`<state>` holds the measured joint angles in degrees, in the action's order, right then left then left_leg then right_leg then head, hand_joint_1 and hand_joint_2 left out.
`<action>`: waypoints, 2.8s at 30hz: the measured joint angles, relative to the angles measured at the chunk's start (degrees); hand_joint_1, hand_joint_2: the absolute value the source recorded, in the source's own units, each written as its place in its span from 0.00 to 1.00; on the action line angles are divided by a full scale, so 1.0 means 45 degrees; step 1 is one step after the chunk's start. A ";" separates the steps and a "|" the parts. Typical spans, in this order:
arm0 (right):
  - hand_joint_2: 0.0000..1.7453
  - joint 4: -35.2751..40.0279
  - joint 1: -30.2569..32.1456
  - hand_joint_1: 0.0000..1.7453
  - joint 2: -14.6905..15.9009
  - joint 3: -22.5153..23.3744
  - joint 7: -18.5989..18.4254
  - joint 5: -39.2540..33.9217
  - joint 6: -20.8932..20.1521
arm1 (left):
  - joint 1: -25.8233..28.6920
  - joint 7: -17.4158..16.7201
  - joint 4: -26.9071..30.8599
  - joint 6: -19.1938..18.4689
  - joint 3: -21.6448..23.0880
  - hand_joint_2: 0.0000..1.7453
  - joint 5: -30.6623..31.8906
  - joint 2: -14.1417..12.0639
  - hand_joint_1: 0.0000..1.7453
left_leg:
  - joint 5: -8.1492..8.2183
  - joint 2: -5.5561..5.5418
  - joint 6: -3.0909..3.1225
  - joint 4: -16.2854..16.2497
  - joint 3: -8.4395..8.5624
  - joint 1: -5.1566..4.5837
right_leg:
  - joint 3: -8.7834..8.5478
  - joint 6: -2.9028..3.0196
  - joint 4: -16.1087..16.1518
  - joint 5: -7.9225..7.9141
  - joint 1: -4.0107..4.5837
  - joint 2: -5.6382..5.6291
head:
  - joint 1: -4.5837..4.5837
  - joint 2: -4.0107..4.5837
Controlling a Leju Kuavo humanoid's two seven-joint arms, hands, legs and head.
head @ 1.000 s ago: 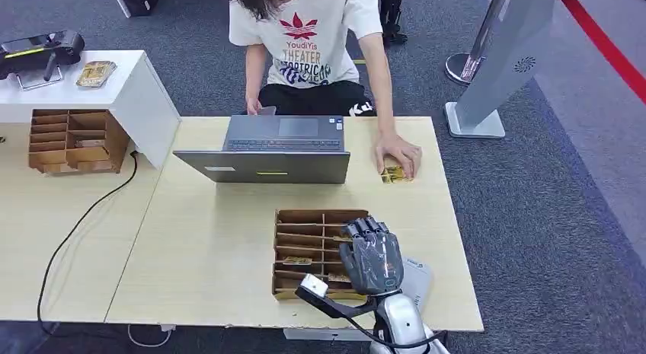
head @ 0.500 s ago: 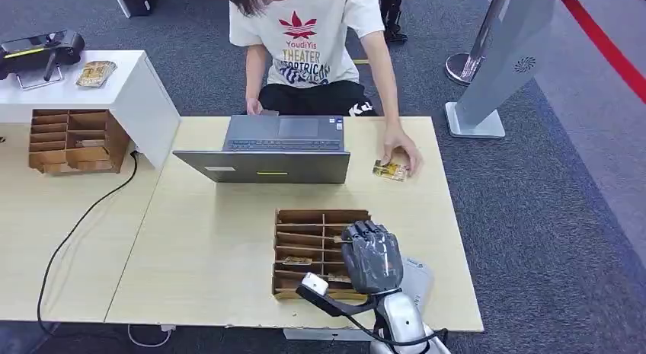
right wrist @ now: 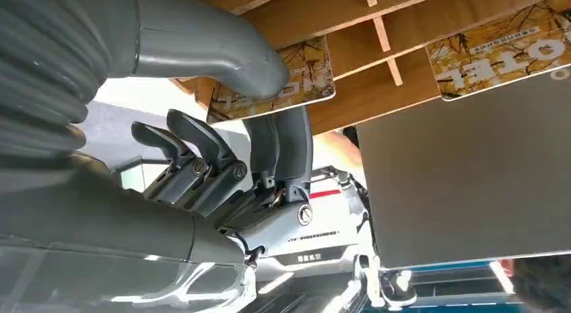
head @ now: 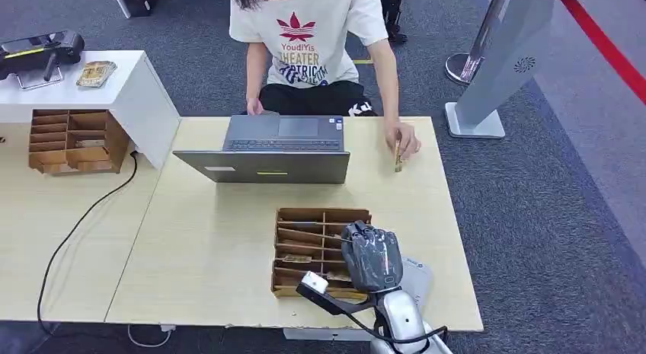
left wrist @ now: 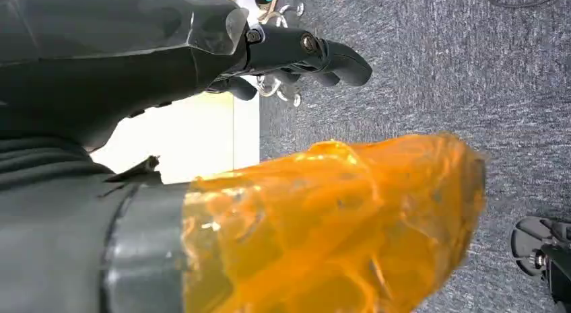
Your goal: Pass the card to the sensor for recognition and then transmit it.
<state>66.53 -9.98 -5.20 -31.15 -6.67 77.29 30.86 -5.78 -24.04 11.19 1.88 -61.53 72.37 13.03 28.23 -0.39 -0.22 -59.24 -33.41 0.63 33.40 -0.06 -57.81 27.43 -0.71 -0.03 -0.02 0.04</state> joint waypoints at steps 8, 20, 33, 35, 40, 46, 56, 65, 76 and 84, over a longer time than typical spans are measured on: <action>1.00 0.0165 0.0025 1.00 0.0019 0.0024 0.0209 -0.0379 0.0039 | 0.0003 0.0000 0.0000 0.0000 -0.0019 0.00 -0.0039 -0.0024 0.00 | 0.0000 0.0000 0.0000 0.0000 -0.0001 0.0000 | 0.0000 0.0000 0.0000 0.0000 0.0000 0.0000 | -0.0005 0.0000; 1.00 0.3518 0.0550 1.00 0.0349 0.0277 0.1728 -0.3180 -0.0097 | 0.0008 0.0005 0.0000 0.0024 -0.0194 0.00 -0.0238 -0.0078 0.00 | 0.0006 0.0000 0.0005 -0.0001 -0.0003 -0.0001 | 0.0004 0.0000 0.0001 0.0001 0.0000 0.0000 | 0.0000 0.0000; 1.00 0.6912 0.1181 1.00 0.0699 0.0743 0.3123 -0.6145 -0.0753 | 0.0021 0.0010 0.0000 0.0044 -0.0413 0.00 -0.0355 -0.0078 0.00 | 0.0007 0.0000 0.0005 -0.0001 -0.0002 -0.0001 | 0.0004 0.0000 0.0000 0.0001 0.0000 0.0000 | 0.0000 0.0000; 1.00 0.7092 0.1207 1.00 0.0709 0.0797 0.3172 -0.6261 -0.0767 | 0.0021 0.0010 0.0000 0.0044 -0.0413 0.00 -0.0355 -0.0078 0.00 | 0.0007 0.0001 0.0005 -0.0001 -0.0001 -0.0001 | 0.0004 0.0000 0.0000 0.0001 0.0000 0.0000 | 0.0000 0.0000; 1.00 0.7281 0.1254 1.00 0.0738 0.0889 0.3240 -0.6339 -0.0797 | 0.0020 0.0010 0.0000 0.0044 -0.0418 0.00 -0.0345 -0.0078 0.00 | 0.0006 0.0001 0.0005 -0.0001 -0.0002 -0.0001 | 0.0003 0.0000 0.0000 0.0001 0.0000 0.0000 | 0.0000 0.0000; 1.00 0.7295 0.1228 1.00 0.0738 0.0976 0.3259 -0.6363 -0.0782 | 0.0019 0.0010 0.0000 0.0044 -0.0418 0.00 -0.0286 -0.0078 0.00 | 0.0007 0.0000 0.0005 -0.0001 -0.0004 -0.0001 | 0.0002 0.0000 0.0000 0.0001 0.0000 0.0001 | 0.0000 0.0000; 1.00 0.6882 0.0501 1.00 0.0733 0.1020 0.3259 -0.6397 -0.0763 | 0.0014 0.0010 0.0000 0.0000 -0.0408 0.00 0.0010 -0.0092 0.00 | 0.0006 -0.0001 0.0005 -0.0001 -0.0004 -0.0001 | 0.0000 0.0000 -0.0001 0.0001 0.0000 0.0001 | 0.0000 0.0000; 1.00 0.5693 -0.1186 1.00 0.0321 0.1020 0.3104 -0.6474 -0.0840 | -0.0002 0.0005 0.0000 -0.0078 -0.0262 0.00 0.0418 -0.0121 0.00 | 0.0003 0.0009 0.0005 -0.0001 0.0000 0.0000 | -0.0002 0.0001 -0.0003 0.0000 0.0000 -0.0003 | 0.0000 0.0000; 1.00 0.4594 -0.2417 1.00 -0.0020 0.1015 0.2739 -0.6377 -0.1117 | -0.0017 0.0005 0.0000 -0.0238 0.0053 0.00 0.0884 -0.0155 0.00 | 0.0006 0.0017 0.0006 -0.0001 -0.0006 -0.0001 | 0.0003 0.0001 -0.0003 0.0001 0.0000 -0.0012 | 0.0000 0.0000; 1.00 0.1417 -0.5079 1.00 -0.0481 0.1335 0.1861 -0.4443 -0.0220 | -0.0099 -0.0253 0.0000 -0.0495 0.0776 0.00 0.1850 -0.0175 0.00 | -0.0017 0.0011 -0.0004 -0.0003 -0.0004 0.0000 | 0.0001 0.0004 -0.0012 -0.0010 0.0000 -0.0008 | -0.0005 0.0000</action>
<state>72.91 -32.84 -7.36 -25.14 1.71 57.29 29.87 -6.22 -25.18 11.19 -0.35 -58.03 80.69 12.24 28.16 -0.34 -0.24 -59.26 -33.42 0.63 33.40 -0.05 -57.86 27.38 -0.71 -0.07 -0.04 0.04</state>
